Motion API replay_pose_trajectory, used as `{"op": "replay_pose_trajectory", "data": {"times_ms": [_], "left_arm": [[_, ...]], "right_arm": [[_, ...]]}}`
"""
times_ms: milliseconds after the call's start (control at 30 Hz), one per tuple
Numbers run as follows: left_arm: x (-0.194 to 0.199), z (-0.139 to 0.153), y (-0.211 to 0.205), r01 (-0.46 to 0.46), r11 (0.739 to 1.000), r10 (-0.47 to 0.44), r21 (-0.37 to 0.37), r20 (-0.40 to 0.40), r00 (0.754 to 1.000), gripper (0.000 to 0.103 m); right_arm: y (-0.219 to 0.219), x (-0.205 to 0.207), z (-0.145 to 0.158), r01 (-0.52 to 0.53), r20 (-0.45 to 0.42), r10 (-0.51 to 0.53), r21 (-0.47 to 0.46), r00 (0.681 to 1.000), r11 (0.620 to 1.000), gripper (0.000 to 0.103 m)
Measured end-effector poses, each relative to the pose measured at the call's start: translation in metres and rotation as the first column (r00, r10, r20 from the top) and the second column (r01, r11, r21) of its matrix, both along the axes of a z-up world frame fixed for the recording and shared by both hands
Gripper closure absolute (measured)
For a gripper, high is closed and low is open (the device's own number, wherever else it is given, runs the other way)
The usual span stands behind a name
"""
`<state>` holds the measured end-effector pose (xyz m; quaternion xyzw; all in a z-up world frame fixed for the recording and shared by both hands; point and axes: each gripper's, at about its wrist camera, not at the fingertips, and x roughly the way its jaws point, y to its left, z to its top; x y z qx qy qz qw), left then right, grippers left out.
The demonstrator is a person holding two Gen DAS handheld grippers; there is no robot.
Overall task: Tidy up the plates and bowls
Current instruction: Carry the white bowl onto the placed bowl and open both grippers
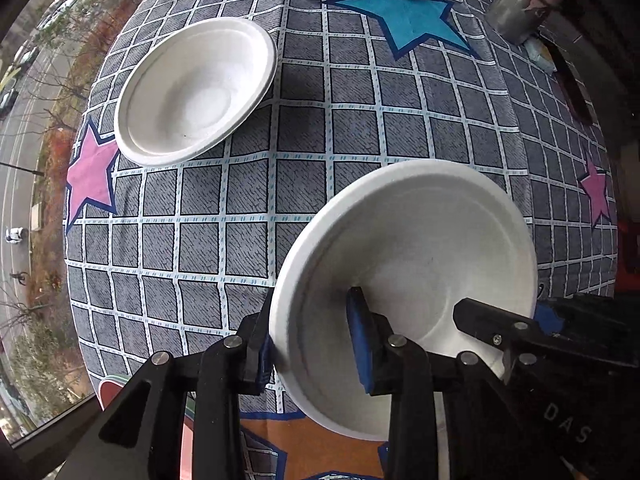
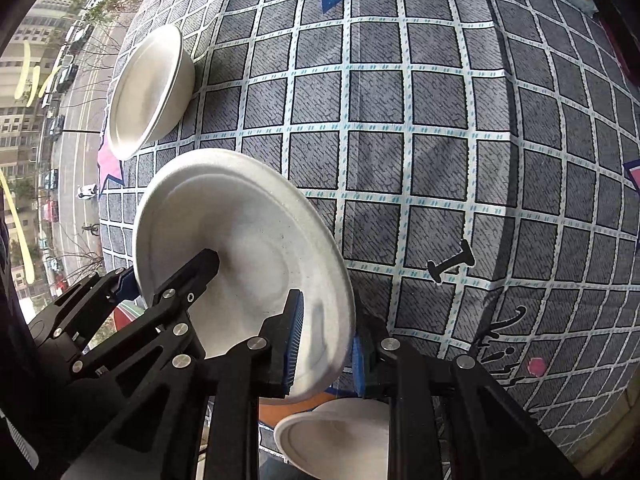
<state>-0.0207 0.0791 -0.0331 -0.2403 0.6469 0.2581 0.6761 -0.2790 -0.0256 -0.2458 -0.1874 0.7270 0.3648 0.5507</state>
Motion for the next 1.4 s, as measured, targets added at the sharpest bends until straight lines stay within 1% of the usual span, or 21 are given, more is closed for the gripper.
{"op": "replay_pose_trajectory", "data": {"times_ms": [167, 333, 467, 533, 567, 600, 667, 767, 833, 933, 967, 1067, 1167, 1233, 1333, 1400], "left_arm": [[0.008, 0.026, -0.032, 0.034, 0.999, -0.034, -0.006, 0.026, 0.999, 0.067], [0.005, 0.040, -0.072, 0.115, 0.993, -0.115, -0.009, 0.041, 0.993, 0.067], [-0.009, 0.037, -0.094, 0.180, 0.983, -0.179, -0.020, 0.037, 0.983, 0.067], [-0.007, 0.035, -0.109, 0.205, 0.978, -0.204, -0.031, 0.031, 0.978, 0.067], [-0.008, 0.033, -0.106, 0.215, 0.976, -0.214, -0.043, 0.027, 0.976, 0.067], [-0.006, 0.031, -0.113, 0.223, 0.973, -0.222, -0.052, 0.024, 0.975, 0.067], [-0.003, 0.028, -0.125, 0.242, 0.968, -0.241, -0.063, 0.019, 0.970, 0.067], [-0.002, 0.020, -0.128, 0.266, 0.961, -0.265, -0.075, 0.020, 0.964, 0.067], [0.001, 0.014, -0.133, 0.280, 0.957, -0.279, -0.076, 0.018, 0.960, 0.067], [0.009, 0.006, -0.149, 0.299, 0.951, -0.299, -0.084, 0.006, 0.954, 0.067], [0.001, 0.008, -0.153, 0.301, 0.949, -0.302, -0.091, 0.002, 0.953, 0.067], [0.005, 0.001, -0.164, 0.311, 0.945, -0.313, -0.101, -0.007, 0.950, 0.067], [0.011, -0.008, -0.177, 0.318, 0.942, -0.321, -0.104, -0.013, 0.947, 0.067], [0.008, -0.010, -0.179, 0.319, 0.942, -0.322, -0.105, -0.014, 0.947, 0.067], [0.005, -0.018, -0.187, 0.318, 0.942, -0.322, -0.108, -0.027, 0.946, 0.060], [-0.007, -0.023, -0.190, 0.311, 0.946, -0.317, -0.091, -0.053, 0.947, 0.039]], "right_arm": [[-0.015, -0.011, 0.019, -0.009, 0.037, 0.009, 0.011, 0.999, 1.000, 0.079], [-0.041, -0.035, 0.029, -0.032, 0.070, 0.032, -0.004, 0.997, 0.999, 0.079], [-0.064, -0.063, 0.034, -0.021, 0.073, 0.023, -0.029, 0.997, 0.999, 0.079], [-0.074, -0.074, 0.034, -0.015, 0.076, 0.018, -0.040, 0.997, 0.999, 0.079], [-0.079, -0.078, 0.032, -0.011, 0.078, 0.015, -0.048, 0.997, 0.999, 0.079], [-0.092, -0.079, 0.033, -0.006, 0.076, 0.010, -0.056, 0.997, 0.998, 0.079], [-0.106, -0.083, 0.030, 0.010, 0.060, -0.006, -0.073, 0.998, 0.997, 0.079], [-0.119, -0.091, 0.025, 0.029, 0.043, -0.025, -0.095, 0.999, 0.995, 0.079], [-0.127, -0.091, 0.026, 0.049, 0.035, -0.046, -0.100, 0.998, 0.994, 0.079], [-0.136, -0.089, 0.030, 0.069, 0.048, -0.065, -0.104, 0.997, 0.992, 0.079], [-0.138, -0.088, 0.032, 0.075, 0.051, -0.070, -0.107, 0.996, 0.991, 0.079], [-0.148, -0.086, 0.035, 0.092, 0.049, -0.087, -0.115, 0.995, 0.989, 0.079], [-0.151, -0.087, 0.032, 0.102, 0.039, -0.098, -0.119, 0.994, 0.988, 0.079], [-0.153, -0.087, 0.030, 0.103, 0.038, -0.099, -0.125, 0.994, 0.987, 0.079], [-0.154, -0.087, 0.028, 0.094, 0.047, -0.089, -0.138, 0.995, 0.986, 0.079], [-0.154, -0.086, 0.027, 0.099, 0.054, -0.092, -0.149, 0.994, 0.984, 0.078]]}}
